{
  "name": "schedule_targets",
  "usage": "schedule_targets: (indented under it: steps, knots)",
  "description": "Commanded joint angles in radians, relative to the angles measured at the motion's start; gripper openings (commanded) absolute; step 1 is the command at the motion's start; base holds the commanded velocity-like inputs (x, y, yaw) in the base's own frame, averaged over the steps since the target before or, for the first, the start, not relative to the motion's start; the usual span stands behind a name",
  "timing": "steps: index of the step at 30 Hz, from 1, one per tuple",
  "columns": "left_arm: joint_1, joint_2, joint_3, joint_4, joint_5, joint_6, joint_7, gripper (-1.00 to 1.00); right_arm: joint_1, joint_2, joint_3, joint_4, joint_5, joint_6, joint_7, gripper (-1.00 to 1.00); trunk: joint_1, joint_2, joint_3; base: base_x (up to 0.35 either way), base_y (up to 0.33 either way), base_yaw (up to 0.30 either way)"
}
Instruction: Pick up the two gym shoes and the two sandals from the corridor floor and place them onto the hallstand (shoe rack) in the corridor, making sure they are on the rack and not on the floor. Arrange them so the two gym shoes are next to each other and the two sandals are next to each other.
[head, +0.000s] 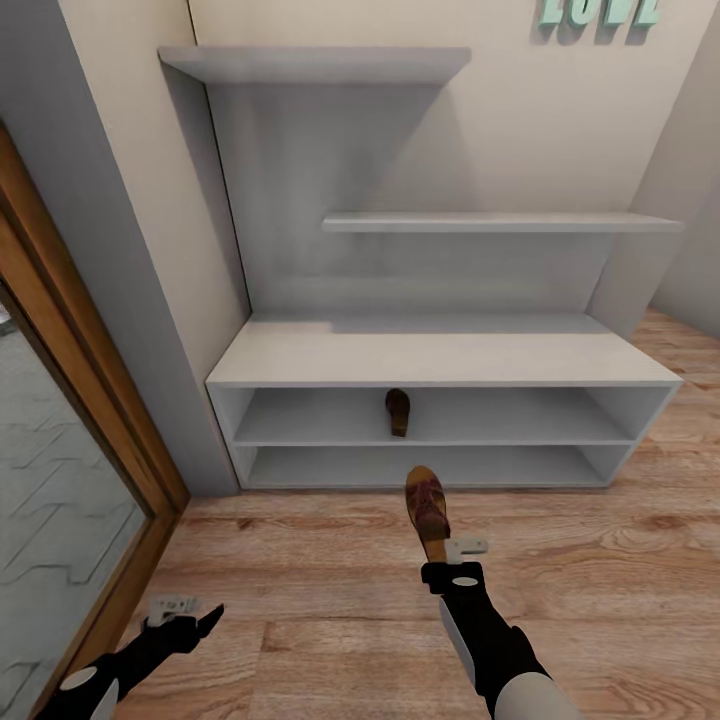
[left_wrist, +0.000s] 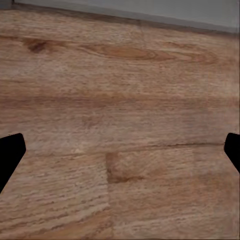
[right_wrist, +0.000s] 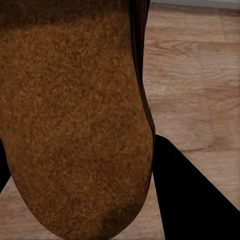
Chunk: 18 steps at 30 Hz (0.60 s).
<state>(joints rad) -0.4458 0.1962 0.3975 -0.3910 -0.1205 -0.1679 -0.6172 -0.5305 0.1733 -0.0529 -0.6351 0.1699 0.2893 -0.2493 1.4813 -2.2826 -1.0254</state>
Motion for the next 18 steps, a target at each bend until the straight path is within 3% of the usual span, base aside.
schedule_targets:
  steps: [1,9,11,18]
  knots:
    - [-0.001,0.0,0.007,0.001,-0.011,-0.005,-0.021,1.0,0.0,0.001,-0.004,-0.002,0.008,0.007,0.0,-1.0,0.0,0.0,-0.001,0.0,0.0,0.0]
    - [-0.001,0.0,0.006,0.007,-0.015,0.0,-0.147,1.0,0.0,0.001,-0.004,-0.003,0.008,0.007,-0.001,-1.0,0.0,0.0,-0.001,0.036,0.181,0.0]
    - [0.0,0.0,-0.011,0.011,-0.025,0.0,-0.172,1.0,0.0,0.001,-0.004,-0.002,0.008,0.007,-0.001,-1.0,0.0,0.0,-0.001,0.033,0.286,0.0]
    - [0.006,-0.001,-0.042,0.013,-0.031,0.0,-0.186,1.0,0.0,0.001,-0.004,-0.002,0.008,0.007,0.0,-1.0,0.0,0.0,-0.001,0.007,0.181,0.0]
